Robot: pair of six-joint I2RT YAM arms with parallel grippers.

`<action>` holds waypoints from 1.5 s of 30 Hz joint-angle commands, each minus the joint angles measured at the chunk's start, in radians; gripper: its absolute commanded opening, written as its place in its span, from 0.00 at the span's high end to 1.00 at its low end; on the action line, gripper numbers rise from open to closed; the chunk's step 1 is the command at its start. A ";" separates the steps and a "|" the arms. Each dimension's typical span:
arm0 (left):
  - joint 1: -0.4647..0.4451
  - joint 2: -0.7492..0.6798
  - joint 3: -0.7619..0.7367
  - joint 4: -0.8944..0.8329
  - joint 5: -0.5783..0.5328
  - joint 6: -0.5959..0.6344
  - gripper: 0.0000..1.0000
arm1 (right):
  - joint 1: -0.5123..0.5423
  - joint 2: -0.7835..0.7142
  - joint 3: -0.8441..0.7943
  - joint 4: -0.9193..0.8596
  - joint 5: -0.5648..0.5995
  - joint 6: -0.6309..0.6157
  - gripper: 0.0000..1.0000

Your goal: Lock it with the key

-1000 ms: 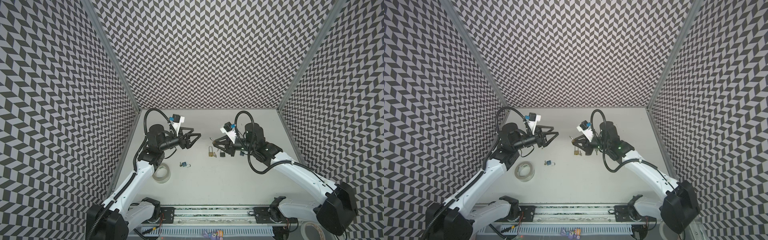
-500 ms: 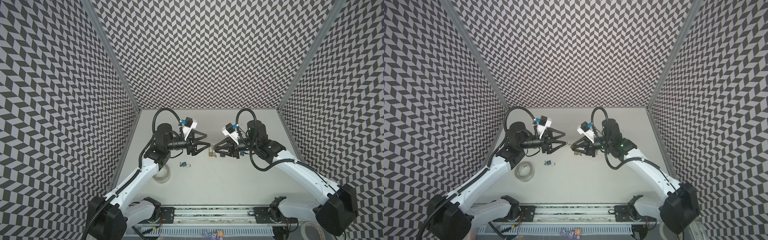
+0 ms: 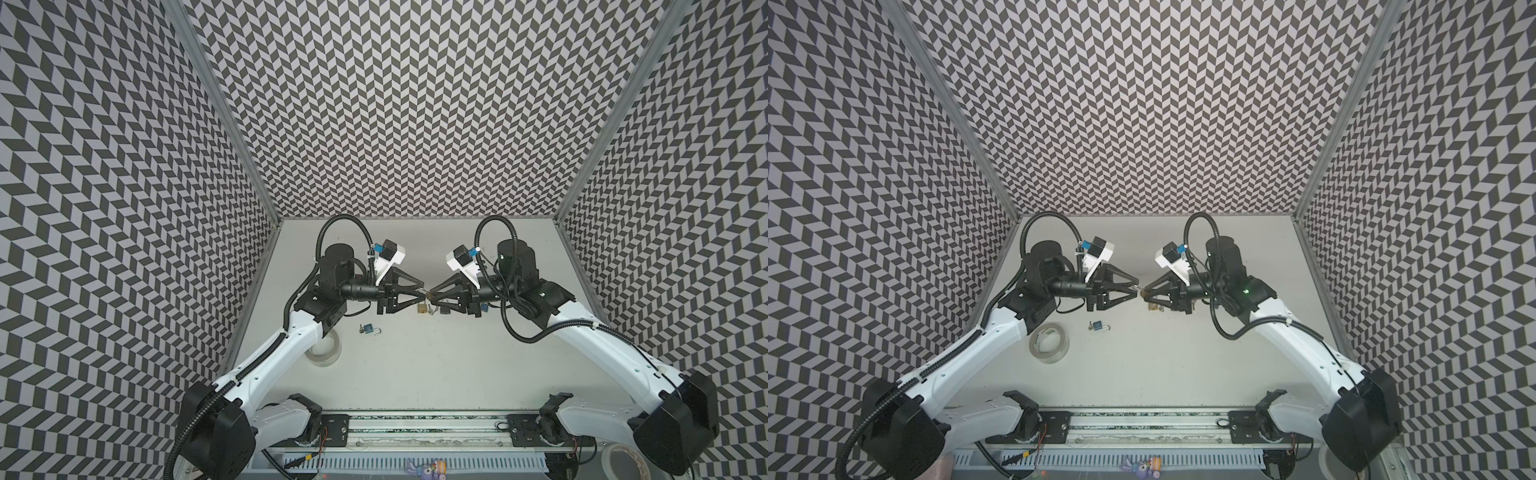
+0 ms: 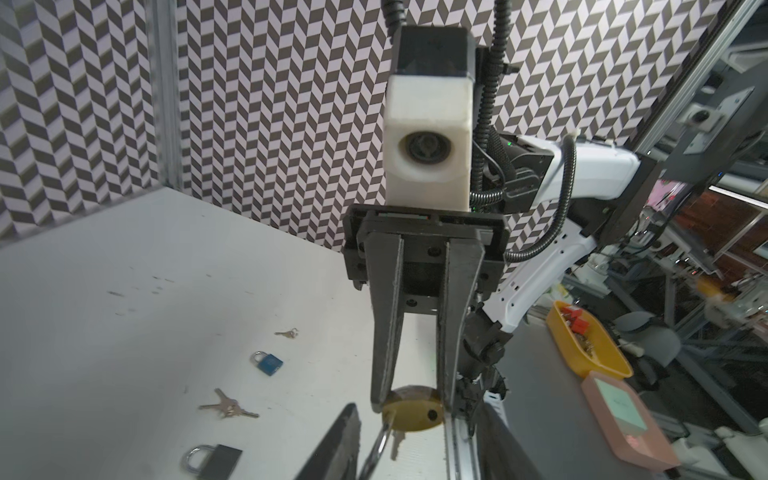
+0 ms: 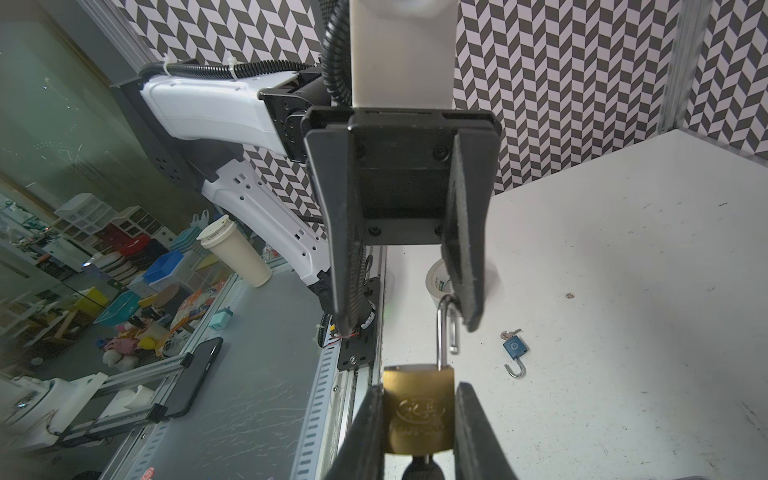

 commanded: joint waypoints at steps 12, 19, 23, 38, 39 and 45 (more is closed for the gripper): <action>-0.008 0.000 0.031 -0.026 0.022 0.036 0.96 | -0.003 -0.032 0.017 0.068 -0.044 -0.014 1.00; -0.010 -0.022 0.061 -0.007 -0.023 -0.004 1.00 | -0.004 -0.081 0.016 0.149 -0.049 0.041 0.94; -0.010 -0.055 0.050 0.090 -0.069 -0.081 1.00 | -0.003 -0.150 -0.008 0.270 0.015 0.093 0.54; -0.020 -0.095 -0.016 0.534 -0.135 -0.432 1.00 | -0.012 -0.192 -0.143 0.792 0.089 0.493 0.31; -0.024 -0.093 -0.018 0.561 -0.140 -0.453 1.00 | -0.008 -0.204 -0.145 0.772 0.110 0.459 0.32; -0.067 -0.080 -0.012 0.642 -0.169 -0.502 1.00 | 0.017 -0.210 -0.178 0.875 0.143 0.455 0.35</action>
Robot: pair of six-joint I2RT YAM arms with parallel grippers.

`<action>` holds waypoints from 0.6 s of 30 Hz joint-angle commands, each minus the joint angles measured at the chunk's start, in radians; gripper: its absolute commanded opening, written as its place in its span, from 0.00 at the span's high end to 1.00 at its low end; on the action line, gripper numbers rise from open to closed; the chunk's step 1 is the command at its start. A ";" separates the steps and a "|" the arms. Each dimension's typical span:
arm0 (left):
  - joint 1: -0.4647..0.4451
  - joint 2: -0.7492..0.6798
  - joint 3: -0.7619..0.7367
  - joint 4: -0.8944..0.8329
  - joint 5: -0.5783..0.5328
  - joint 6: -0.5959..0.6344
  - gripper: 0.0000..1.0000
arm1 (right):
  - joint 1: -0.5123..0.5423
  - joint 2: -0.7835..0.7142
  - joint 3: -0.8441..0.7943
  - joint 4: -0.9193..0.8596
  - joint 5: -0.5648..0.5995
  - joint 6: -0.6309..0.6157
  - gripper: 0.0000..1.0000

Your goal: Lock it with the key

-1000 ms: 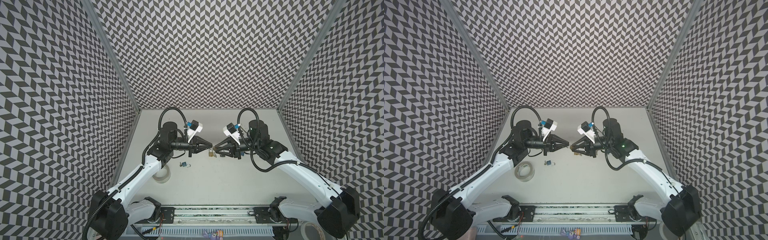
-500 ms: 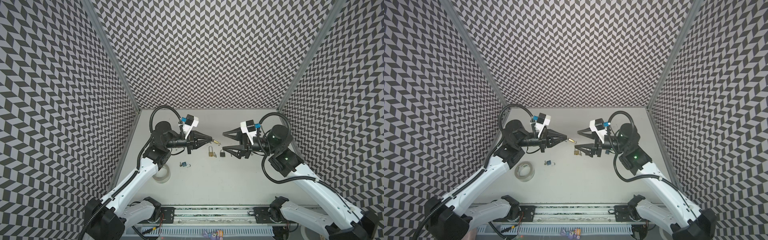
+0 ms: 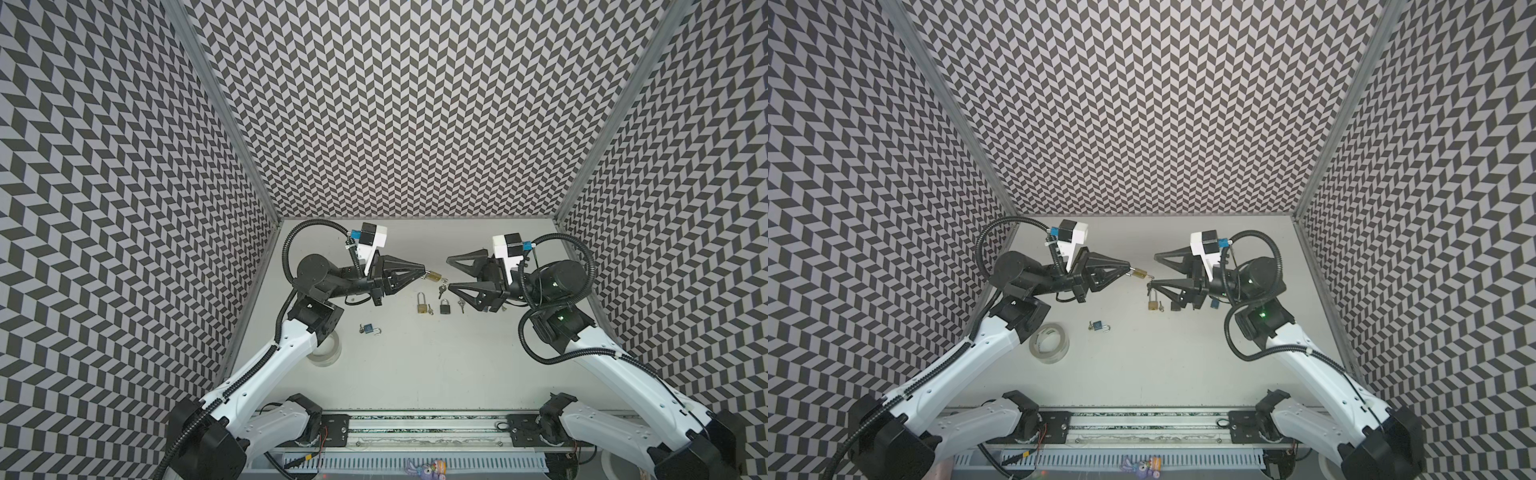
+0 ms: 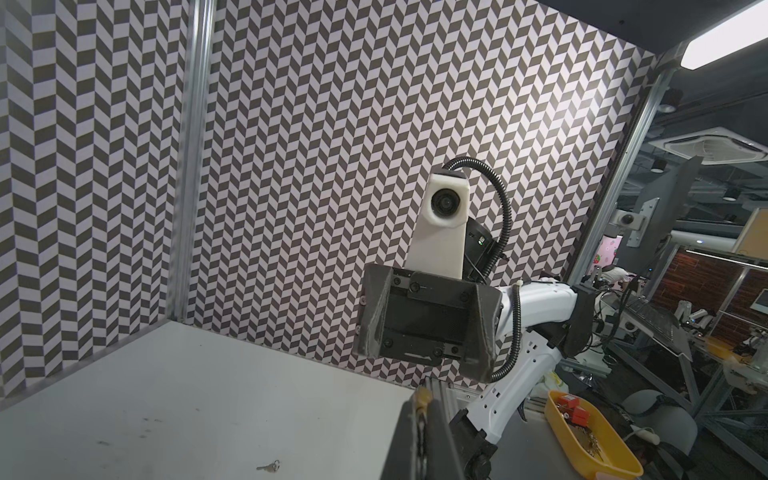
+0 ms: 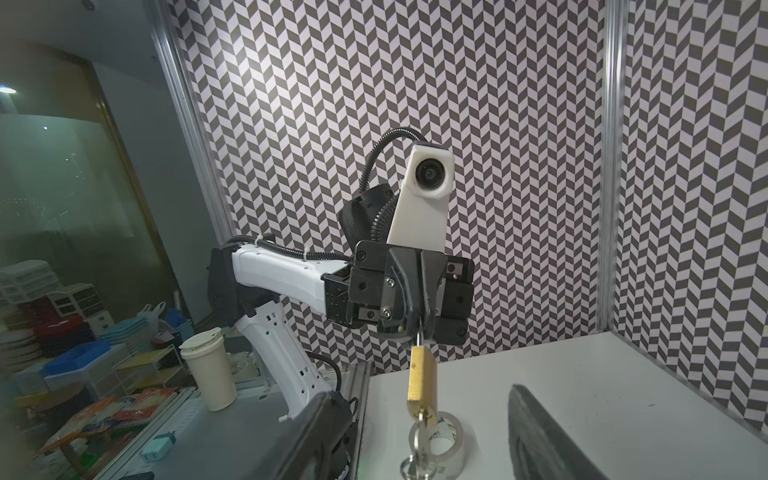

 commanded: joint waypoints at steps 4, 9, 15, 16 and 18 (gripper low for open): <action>-0.048 0.015 0.019 0.114 -0.038 -0.066 1.00 | 0.050 0.001 -0.006 0.091 0.035 -0.053 0.36; -0.070 0.020 0.022 0.107 -0.053 -0.053 1.00 | 0.063 -0.002 -0.005 0.070 0.030 -0.092 0.45; -0.078 0.021 0.031 0.101 -0.058 -0.048 1.00 | 0.072 0.007 -0.014 0.033 0.039 -0.106 0.57; -0.078 0.021 0.031 0.099 -0.061 -0.045 1.00 | 0.073 0.008 -0.020 0.036 0.042 -0.108 0.60; -0.078 0.020 0.031 0.096 -0.065 -0.038 1.00 | 0.072 0.008 -0.027 0.042 0.047 -0.104 0.65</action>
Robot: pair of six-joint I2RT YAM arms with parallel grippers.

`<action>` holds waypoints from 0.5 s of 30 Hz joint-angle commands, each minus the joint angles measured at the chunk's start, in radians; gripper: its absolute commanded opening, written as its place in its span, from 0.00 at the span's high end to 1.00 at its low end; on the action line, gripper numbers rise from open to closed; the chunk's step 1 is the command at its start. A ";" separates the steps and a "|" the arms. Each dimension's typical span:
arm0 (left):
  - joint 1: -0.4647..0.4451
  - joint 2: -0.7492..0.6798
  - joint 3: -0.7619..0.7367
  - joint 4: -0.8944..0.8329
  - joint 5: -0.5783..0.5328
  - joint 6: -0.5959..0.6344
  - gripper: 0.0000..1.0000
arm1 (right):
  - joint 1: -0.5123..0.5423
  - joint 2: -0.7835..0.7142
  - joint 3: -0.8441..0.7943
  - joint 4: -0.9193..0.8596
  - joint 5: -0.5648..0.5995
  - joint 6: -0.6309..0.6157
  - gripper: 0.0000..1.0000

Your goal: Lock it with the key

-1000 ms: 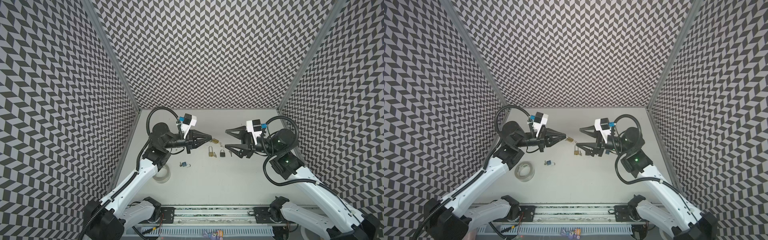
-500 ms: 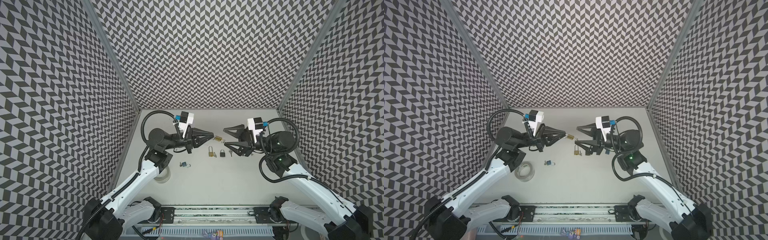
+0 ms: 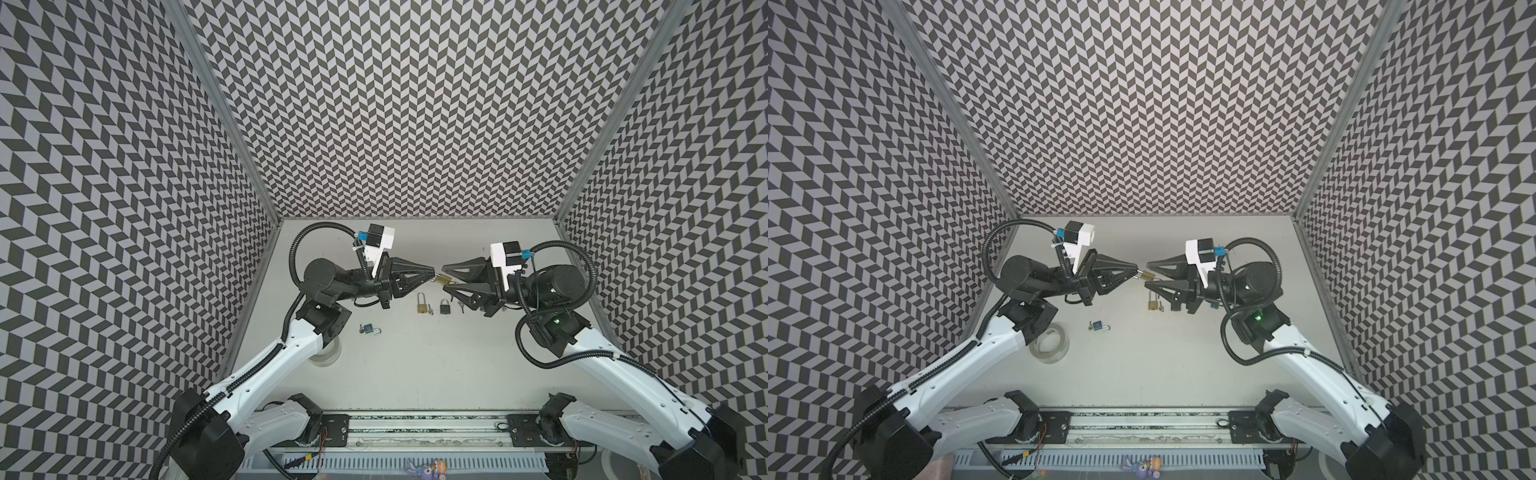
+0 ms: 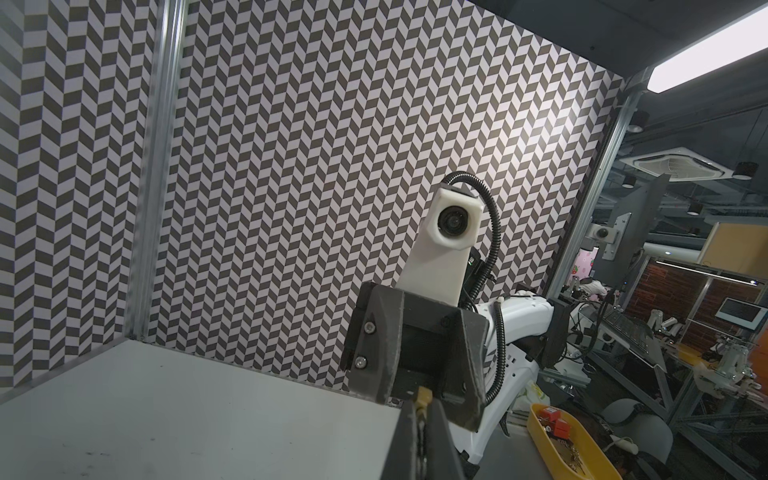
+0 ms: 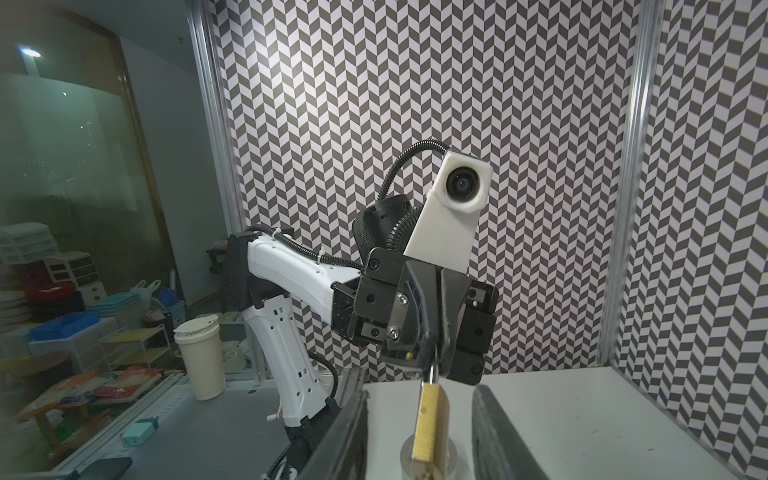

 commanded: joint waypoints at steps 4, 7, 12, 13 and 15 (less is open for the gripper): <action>-0.008 -0.003 0.036 0.033 -0.017 0.001 1.00 | 0.008 0.006 -0.014 0.019 0.013 -0.003 0.73; -0.009 -0.007 0.038 0.024 -0.016 0.006 1.00 | 0.009 0.009 -0.012 0.013 0.019 -0.004 0.77; -0.009 -0.009 0.033 0.015 -0.022 0.017 1.00 | 0.009 0.011 -0.013 0.019 0.008 0.003 0.87; -0.008 -0.008 0.030 0.016 -0.023 0.016 1.00 | 0.009 0.010 -0.012 0.019 0.006 0.009 0.88; -0.008 -0.008 0.029 0.014 -0.023 0.017 1.00 | 0.009 0.008 -0.010 0.017 0.003 0.024 0.90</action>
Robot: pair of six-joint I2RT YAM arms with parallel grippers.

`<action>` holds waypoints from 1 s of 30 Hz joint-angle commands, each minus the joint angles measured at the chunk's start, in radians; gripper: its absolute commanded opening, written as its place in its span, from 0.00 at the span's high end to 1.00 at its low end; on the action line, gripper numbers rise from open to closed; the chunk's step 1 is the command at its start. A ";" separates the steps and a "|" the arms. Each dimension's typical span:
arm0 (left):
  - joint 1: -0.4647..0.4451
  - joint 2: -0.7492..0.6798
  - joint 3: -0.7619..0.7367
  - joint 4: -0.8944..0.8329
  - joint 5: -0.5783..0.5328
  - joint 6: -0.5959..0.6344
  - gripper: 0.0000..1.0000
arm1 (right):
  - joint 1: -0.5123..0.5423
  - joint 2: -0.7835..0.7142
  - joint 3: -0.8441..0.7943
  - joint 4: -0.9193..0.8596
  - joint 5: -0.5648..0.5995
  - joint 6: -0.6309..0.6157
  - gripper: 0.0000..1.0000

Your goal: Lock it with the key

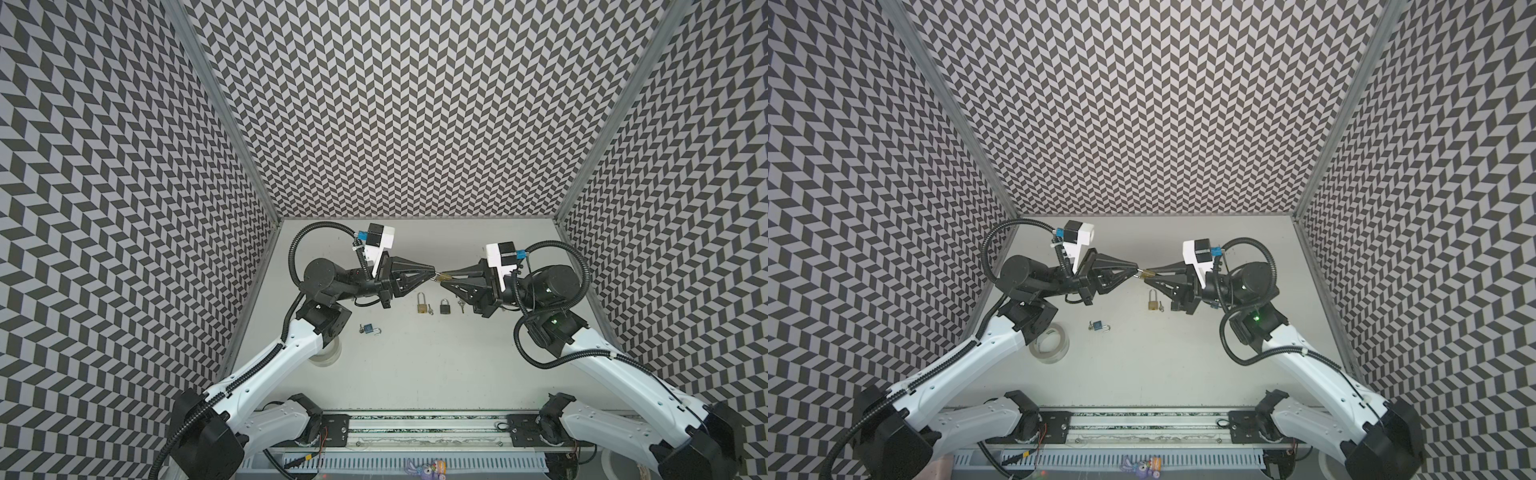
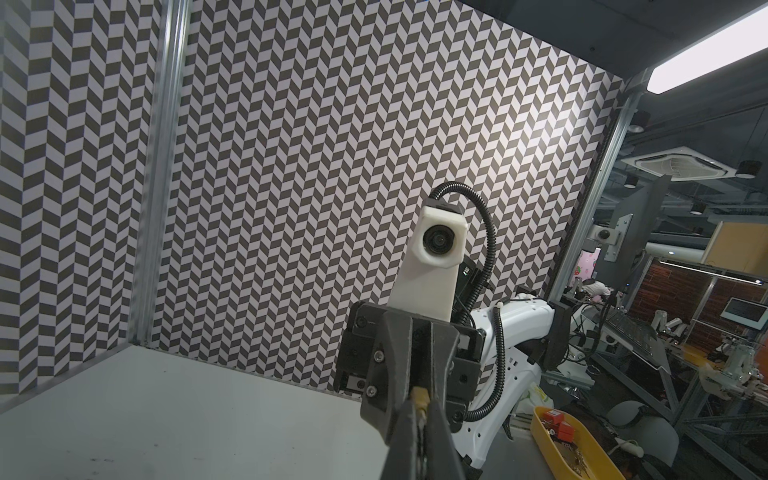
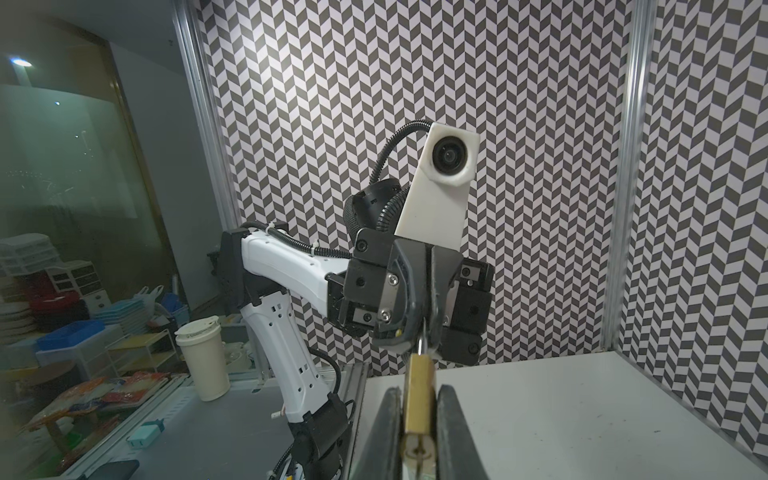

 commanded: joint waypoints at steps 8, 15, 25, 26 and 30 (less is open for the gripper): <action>-0.005 -0.014 0.026 -0.016 -0.021 0.045 1.00 | 0.006 -0.021 -0.028 0.081 0.015 0.140 1.00; -0.005 -0.032 0.028 -0.067 -0.025 0.094 1.00 | 0.005 0.007 -0.028 0.177 -0.019 0.301 1.00; -0.067 -0.005 0.021 -0.063 -0.030 0.102 1.00 | 0.005 0.037 0.028 0.094 0.062 0.154 1.00; -0.084 0.008 0.022 -0.060 -0.032 0.103 1.00 | 0.006 0.056 0.038 0.116 0.046 0.161 1.00; -0.138 0.043 0.008 -0.024 -0.035 0.084 1.00 | 0.023 0.088 0.074 0.119 0.034 0.161 1.00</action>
